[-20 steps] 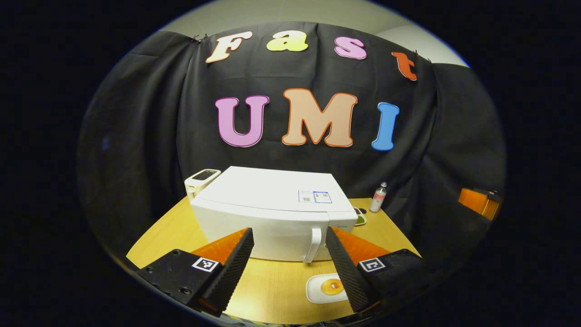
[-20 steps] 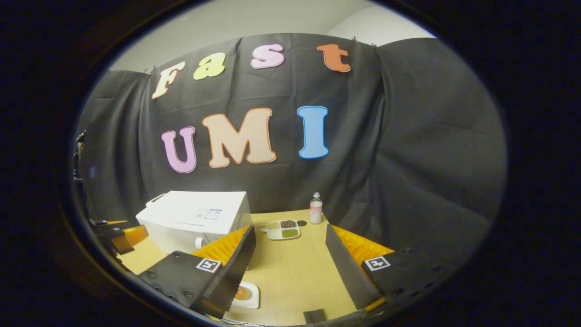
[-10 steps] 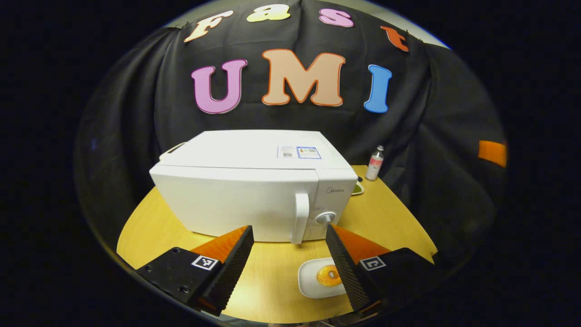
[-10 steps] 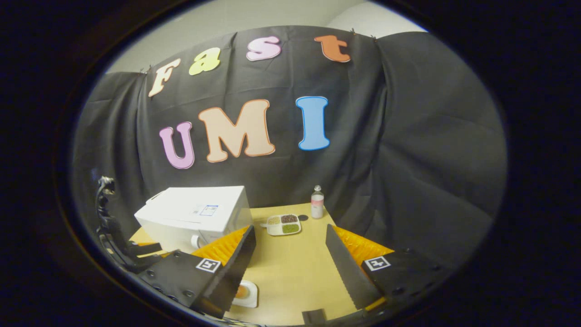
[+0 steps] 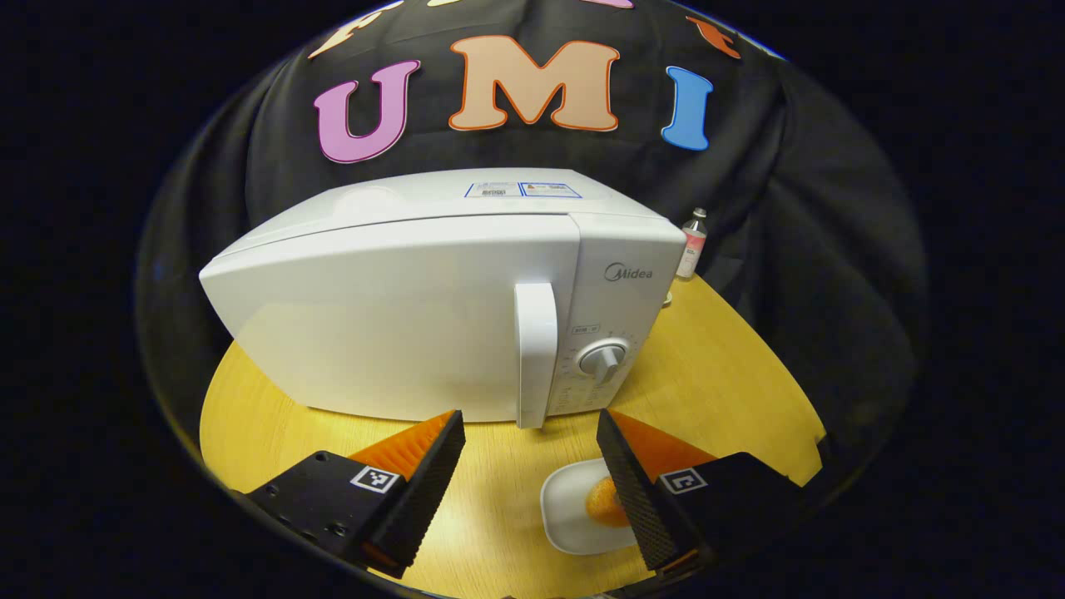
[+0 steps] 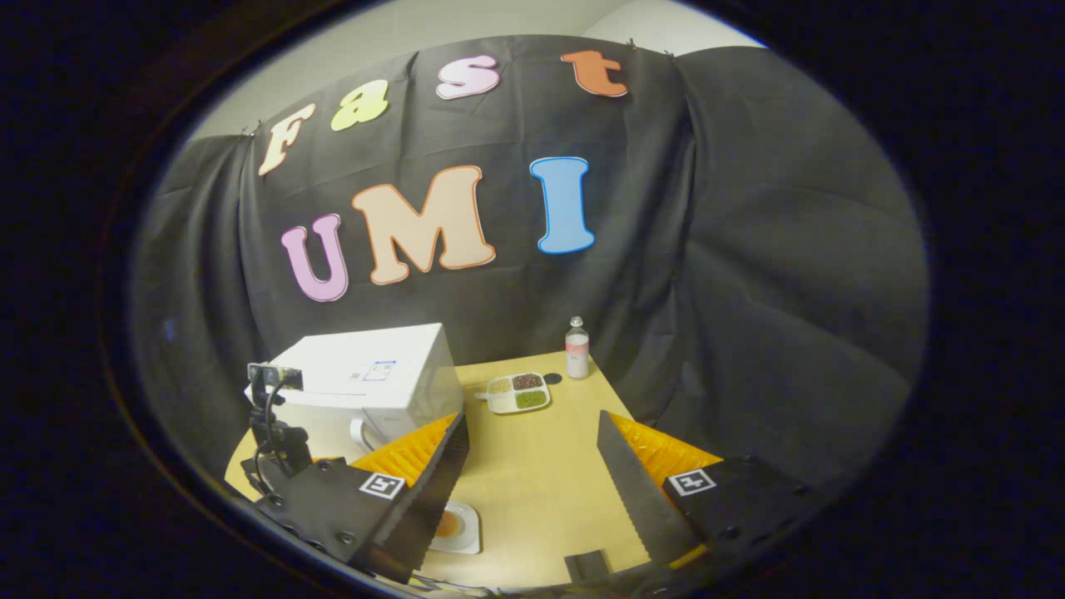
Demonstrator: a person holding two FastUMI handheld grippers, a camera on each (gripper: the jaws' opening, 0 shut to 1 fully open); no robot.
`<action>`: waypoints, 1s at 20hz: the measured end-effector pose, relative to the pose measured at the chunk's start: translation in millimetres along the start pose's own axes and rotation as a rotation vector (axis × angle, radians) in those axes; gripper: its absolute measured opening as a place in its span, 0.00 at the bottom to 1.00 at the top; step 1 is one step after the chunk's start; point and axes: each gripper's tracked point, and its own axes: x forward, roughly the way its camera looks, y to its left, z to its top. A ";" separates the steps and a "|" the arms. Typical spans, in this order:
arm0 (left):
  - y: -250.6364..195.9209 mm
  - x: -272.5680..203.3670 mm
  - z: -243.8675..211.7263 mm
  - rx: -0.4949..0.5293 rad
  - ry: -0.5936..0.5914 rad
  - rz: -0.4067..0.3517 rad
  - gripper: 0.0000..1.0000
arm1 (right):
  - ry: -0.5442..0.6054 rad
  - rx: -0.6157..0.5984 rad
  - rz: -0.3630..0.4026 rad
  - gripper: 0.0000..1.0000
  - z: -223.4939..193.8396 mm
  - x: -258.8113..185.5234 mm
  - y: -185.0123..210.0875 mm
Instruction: Open the microwave oven with the left hand, put the food in, and close the microwave oven.
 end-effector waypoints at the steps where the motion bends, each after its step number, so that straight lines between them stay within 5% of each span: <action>1: 2.6 8.7 -2.6 0.012 0.008 0.008 0.98 | 0.002 0.006 -0.004 0.94 -0.6 -2.0 -0.8; 9: -3.3 47.9 -9.1 0.050 0.062 -0.007 0.86 | 0.009 0.049 -0.044 0.94 -11.2 -15.6 -9.5; 13: -1.0 53.5 -3.2 0.092 0.057 0.003 0.69 | 0.034 0.067 -0.067 0.94 -23.2 -20.5 -17.2; 16: 0.4 56.4 -4.2 0.100 0.073 0.003 0.38 | 0.041 0.077 -0.065 0.92 -27.3 -23.4 -13.0; 20: -1.2 55.5 -5.4 0.102 0.096 -0.004 0.26 | 0.046 0.066 -0.052 0.97 -32.1 -29.4 -3.5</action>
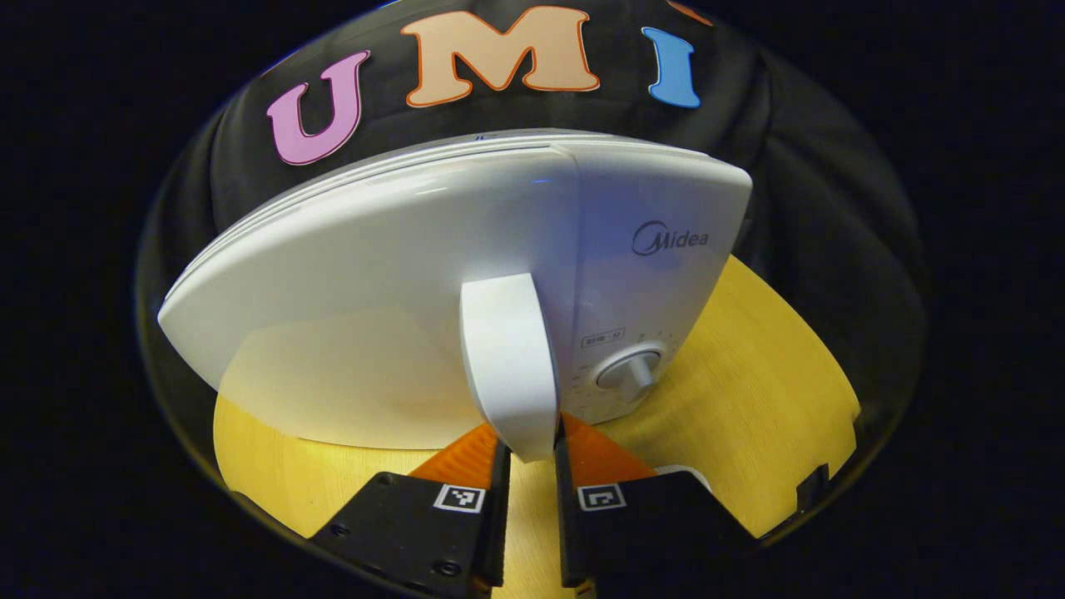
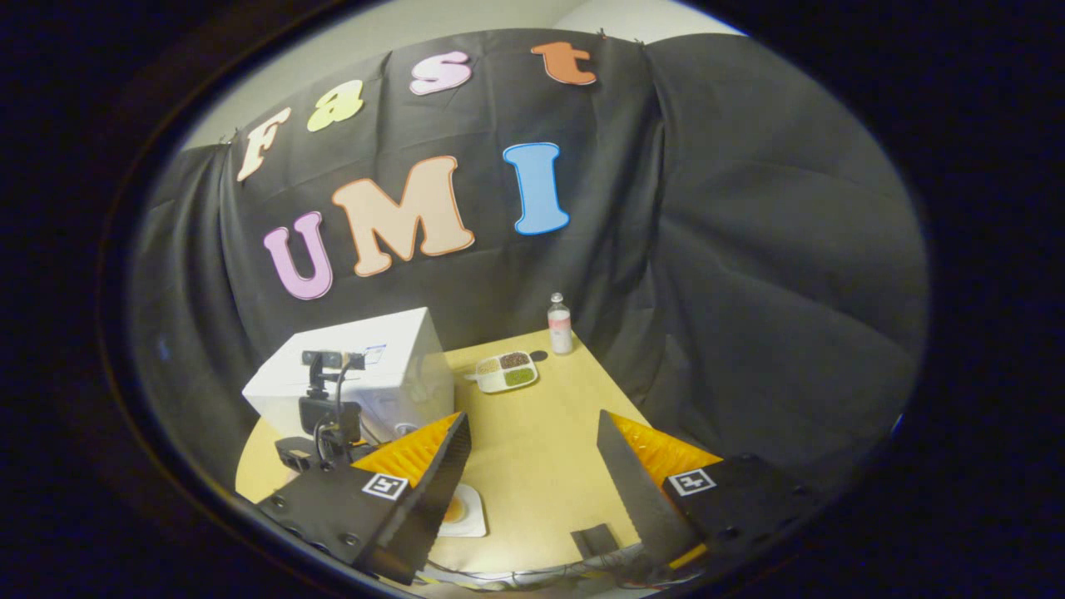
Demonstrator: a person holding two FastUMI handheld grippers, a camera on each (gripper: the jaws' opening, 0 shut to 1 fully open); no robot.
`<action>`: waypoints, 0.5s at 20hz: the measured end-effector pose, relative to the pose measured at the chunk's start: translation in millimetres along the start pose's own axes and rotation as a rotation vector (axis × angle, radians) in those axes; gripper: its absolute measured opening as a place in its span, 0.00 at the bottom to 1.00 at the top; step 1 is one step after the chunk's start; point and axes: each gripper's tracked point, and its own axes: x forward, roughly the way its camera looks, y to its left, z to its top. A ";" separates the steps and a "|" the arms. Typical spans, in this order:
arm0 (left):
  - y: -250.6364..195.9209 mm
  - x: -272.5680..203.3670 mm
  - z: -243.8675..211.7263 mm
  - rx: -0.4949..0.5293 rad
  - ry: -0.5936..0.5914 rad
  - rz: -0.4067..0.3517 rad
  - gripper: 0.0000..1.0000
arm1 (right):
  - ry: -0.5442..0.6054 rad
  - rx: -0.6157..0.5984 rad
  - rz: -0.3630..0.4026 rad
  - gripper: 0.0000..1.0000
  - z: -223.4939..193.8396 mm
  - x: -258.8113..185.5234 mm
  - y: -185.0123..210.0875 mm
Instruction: Open the microwave oven with the left hand, put the food in, and close the microwave oven.
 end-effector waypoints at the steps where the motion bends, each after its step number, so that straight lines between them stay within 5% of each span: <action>1: -0.3 0.0 -0.4 -0.018 0.002 -0.004 0.23 | 0.002 -0.002 0.004 0.97 -1.3 -2.2 2.1; 10: -1.4 -3.8 -1.8 -0.048 -0.030 -0.033 0.13 | 0.040 0.012 -0.004 0.97 -29.5 -25.0 2.4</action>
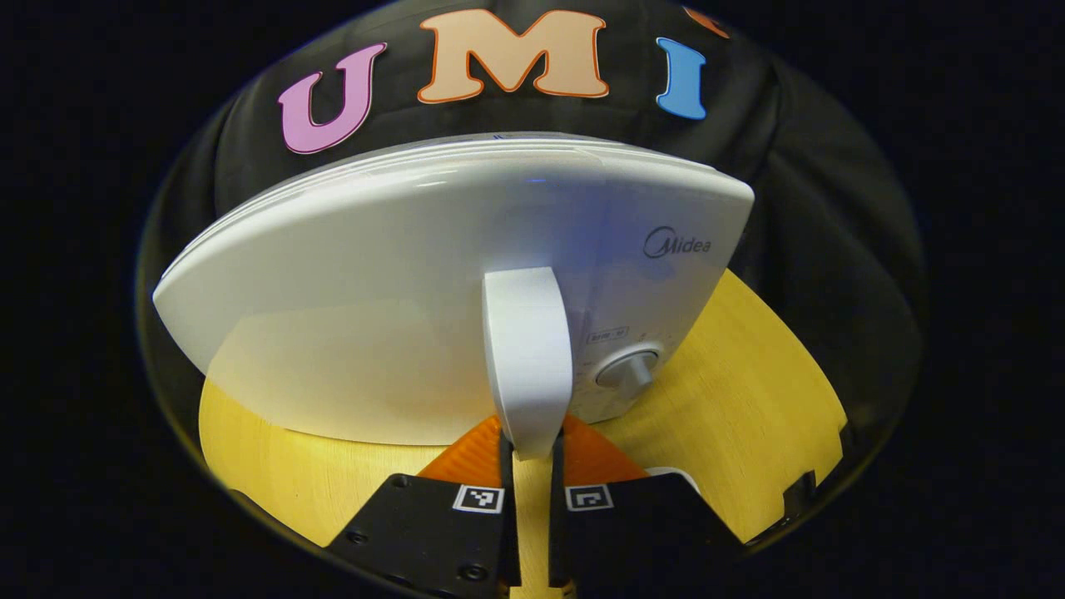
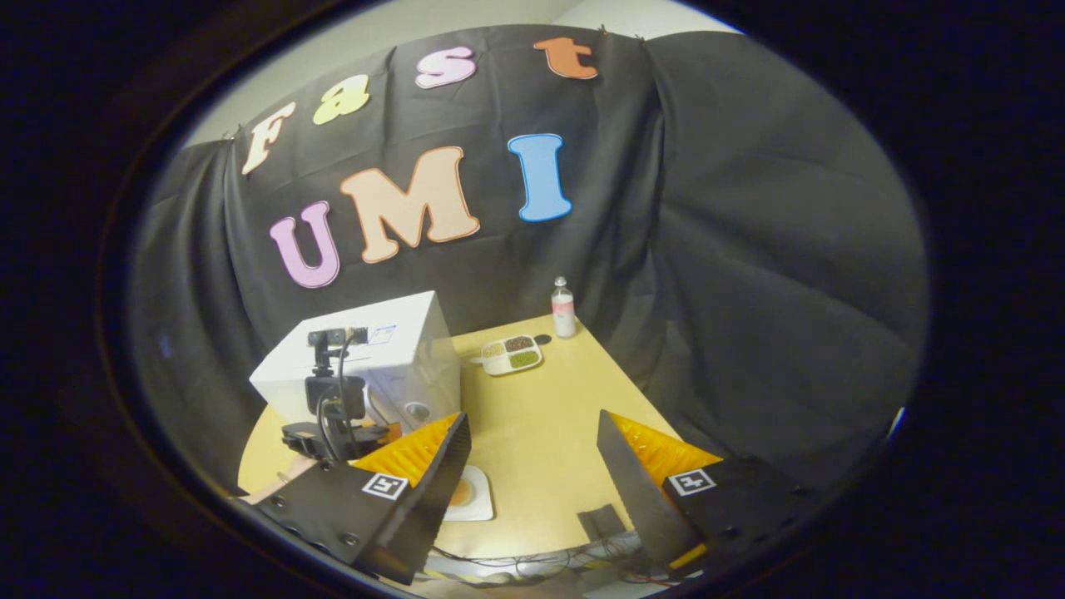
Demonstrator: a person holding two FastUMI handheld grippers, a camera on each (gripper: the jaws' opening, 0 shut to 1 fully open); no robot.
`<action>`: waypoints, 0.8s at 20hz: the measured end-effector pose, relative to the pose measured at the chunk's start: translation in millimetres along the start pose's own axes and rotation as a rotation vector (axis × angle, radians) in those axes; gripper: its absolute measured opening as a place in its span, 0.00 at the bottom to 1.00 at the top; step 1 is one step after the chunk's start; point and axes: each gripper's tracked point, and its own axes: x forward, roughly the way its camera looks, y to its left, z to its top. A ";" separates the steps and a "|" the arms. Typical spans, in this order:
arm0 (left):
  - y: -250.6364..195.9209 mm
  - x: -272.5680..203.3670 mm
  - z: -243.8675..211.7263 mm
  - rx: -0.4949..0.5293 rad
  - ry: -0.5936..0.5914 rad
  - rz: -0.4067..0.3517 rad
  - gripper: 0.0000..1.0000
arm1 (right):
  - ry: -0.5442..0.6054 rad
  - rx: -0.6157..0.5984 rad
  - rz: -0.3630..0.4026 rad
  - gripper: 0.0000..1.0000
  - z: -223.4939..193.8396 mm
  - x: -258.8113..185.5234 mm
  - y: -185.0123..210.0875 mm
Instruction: Open the microwave oven with the left hand, put the food in, and close the microwave oven.
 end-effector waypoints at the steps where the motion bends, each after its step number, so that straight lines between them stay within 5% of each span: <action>1: 0.2 -0.8 0.3 0.004 -0.012 0.007 0.13 | 0.006 0.004 -0.002 0.97 -2.1 -1.6 -0.3; 10: -0.5 -7.1 -3.8 -0.018 -0.034 0.008 0.08 | 0.014 -0.001 -0.014 0.92 -8.2 -4.9 5.8; 16: 3.4 -67.9 -50.7 -0.004 -0.069 -0.032 0.12 | 0.048 -0.034 0.051 0.92 -15.8 13.4 24.4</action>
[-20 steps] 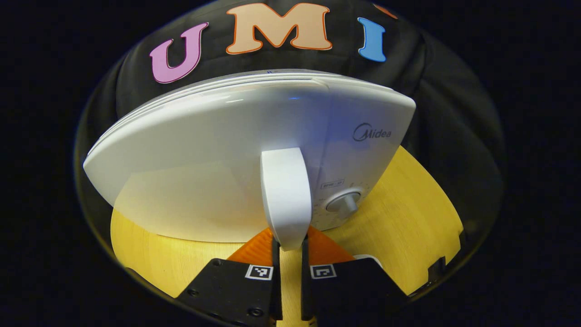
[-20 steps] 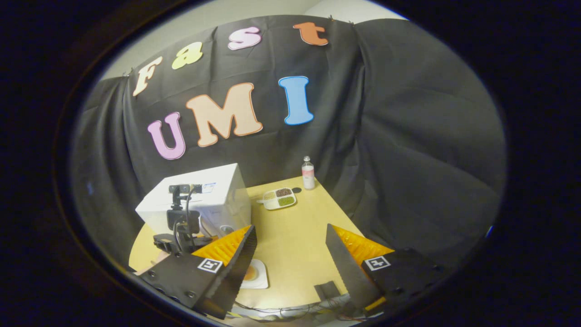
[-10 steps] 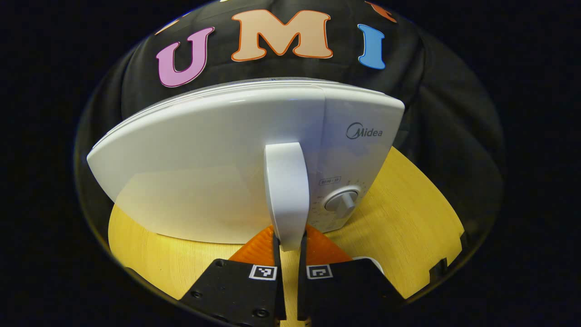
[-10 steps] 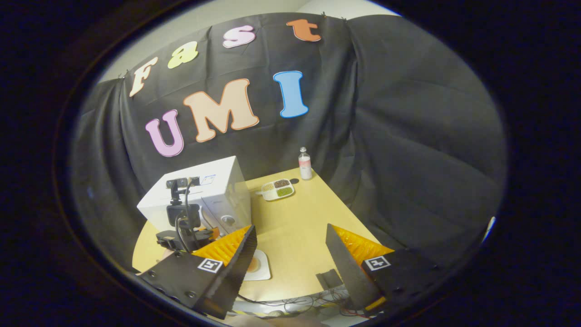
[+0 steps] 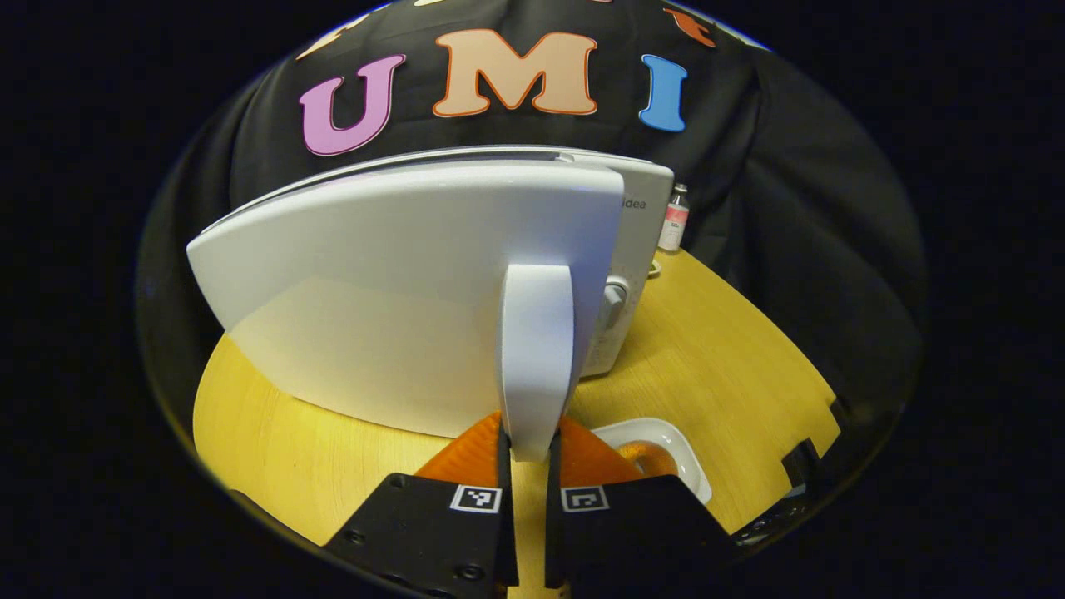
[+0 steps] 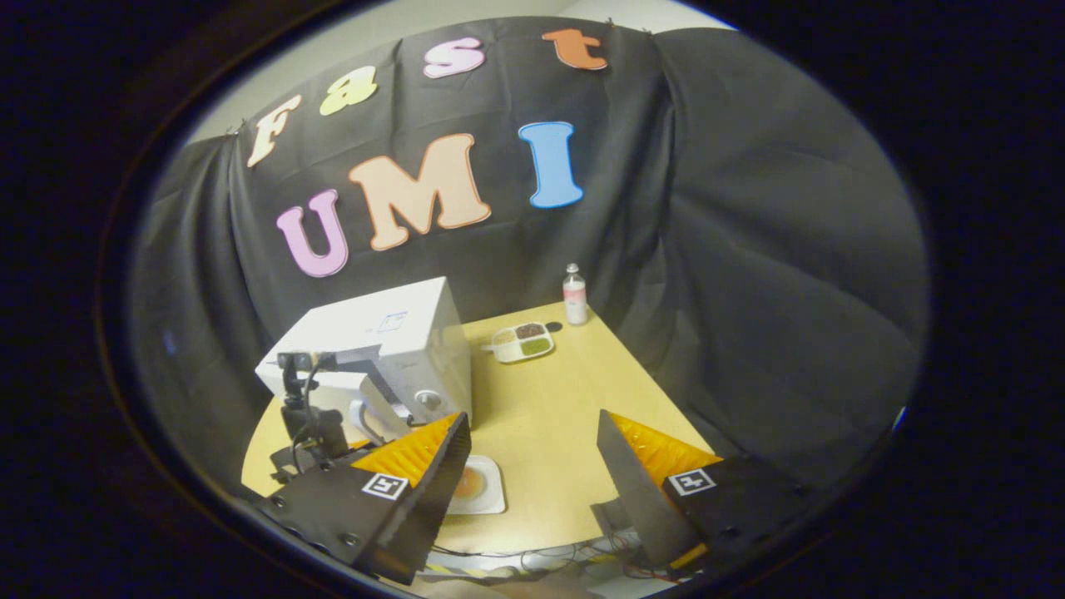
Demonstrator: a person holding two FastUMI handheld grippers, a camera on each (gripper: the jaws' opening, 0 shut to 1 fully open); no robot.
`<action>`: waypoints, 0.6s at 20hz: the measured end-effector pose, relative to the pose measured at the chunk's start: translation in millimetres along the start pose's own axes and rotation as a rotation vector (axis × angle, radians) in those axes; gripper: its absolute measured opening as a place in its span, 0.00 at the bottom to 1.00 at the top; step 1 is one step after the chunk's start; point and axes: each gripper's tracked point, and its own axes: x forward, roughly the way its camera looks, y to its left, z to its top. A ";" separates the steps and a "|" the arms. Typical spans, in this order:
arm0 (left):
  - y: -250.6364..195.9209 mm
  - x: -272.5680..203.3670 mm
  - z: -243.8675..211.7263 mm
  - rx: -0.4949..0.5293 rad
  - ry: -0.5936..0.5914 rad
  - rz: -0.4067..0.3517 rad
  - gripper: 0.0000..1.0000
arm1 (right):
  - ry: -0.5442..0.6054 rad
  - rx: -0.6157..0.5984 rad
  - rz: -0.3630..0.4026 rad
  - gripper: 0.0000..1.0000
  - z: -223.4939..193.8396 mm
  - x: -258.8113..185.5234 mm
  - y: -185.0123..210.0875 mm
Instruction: Open the microwave oven with the left hand, put the food in, and close the microwave oven.
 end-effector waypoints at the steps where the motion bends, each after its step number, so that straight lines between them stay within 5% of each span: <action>1: 2.3 -6.2 -5.7 0.002 0.004 0.005 0.14 | 0.009 -0.014 0.017 0.92 -1.0 3.6 3.7; 9: 24.6 -39.4 -40.9 -0.151 0.048 0.089 0.35 | 0.066 -0.095 0.194 0.92 -9.3 25.3 45.7; 10: 30.0 -43.7 -41.2 -0.172 0.046 0.106 0.52 | 0.076 -0.103 0.211 0.92 -11.5 28.4 48.3; 11: 33.4 -48.2 -41.8 -0.188 0.043 0.123 0.57 | 0.084 -0.109 0.226 0.97 -12.5 30.5 50.4; 12: 38.5 -53.2 -41.0 -0.199 0.036 0.143 0.80 | 0.091 -0.116 0.240 0.97 -13.1 32.7 52.4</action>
